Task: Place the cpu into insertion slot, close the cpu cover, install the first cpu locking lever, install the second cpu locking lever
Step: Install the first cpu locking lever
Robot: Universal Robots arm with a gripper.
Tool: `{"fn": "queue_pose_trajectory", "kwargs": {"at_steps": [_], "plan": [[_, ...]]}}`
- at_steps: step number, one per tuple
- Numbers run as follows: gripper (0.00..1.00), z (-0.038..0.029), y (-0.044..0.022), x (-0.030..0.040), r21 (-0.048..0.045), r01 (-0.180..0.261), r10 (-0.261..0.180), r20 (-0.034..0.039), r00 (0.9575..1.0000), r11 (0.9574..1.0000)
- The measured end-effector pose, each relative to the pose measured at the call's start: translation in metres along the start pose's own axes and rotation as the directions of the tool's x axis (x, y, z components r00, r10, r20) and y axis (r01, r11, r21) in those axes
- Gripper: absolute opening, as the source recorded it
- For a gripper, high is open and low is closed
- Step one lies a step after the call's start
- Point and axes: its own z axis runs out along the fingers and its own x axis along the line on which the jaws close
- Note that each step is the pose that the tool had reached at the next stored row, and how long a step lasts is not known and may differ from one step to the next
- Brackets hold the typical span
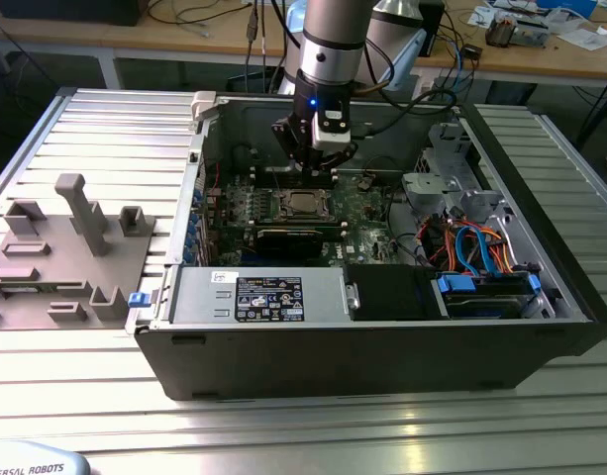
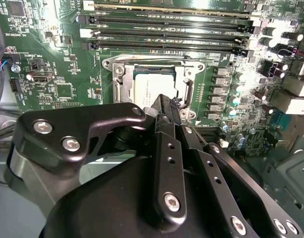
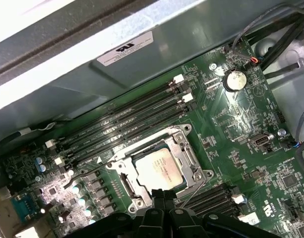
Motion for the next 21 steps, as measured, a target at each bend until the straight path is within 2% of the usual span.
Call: {"fn": "queue_pose_trajectory", "kwargs": {"at_steps": [7,9,11,12,13,17,21], "plan": [[0.11,0.0000,0.0000,0.0000,-0.0010,0.016,-0.016,0.0002,0.9999,0.9999],[0.11,0.0000,0.0000,0.0000,-0.0325,0.020,-0.021,-0.0145,0.9997,0.9993],[0.11,0.0000,0.0000,0.0000,-0.0581,0.023,-0.025,-0.0262,0.9994,0.9980],[0.11,0.0000,0.0000,0.0000,-0.0680,0.026,-0.028,-0.0307,0.9991,0.9974],[0.11,0.0000,0.0000,0.0000,-0.0717,0.034,-0.037,-0.0321,0.9988,0.9968],[0.11,0.0000,-0.0001,0.0000,-0.0705,0.066,-0.068,-0.0302,0.9972,0.9954],[0.11,0.0000,0.0000,0.0000,-0.0703,0.070,-0.073,-0.0299,0.9969,0.9951]]}}
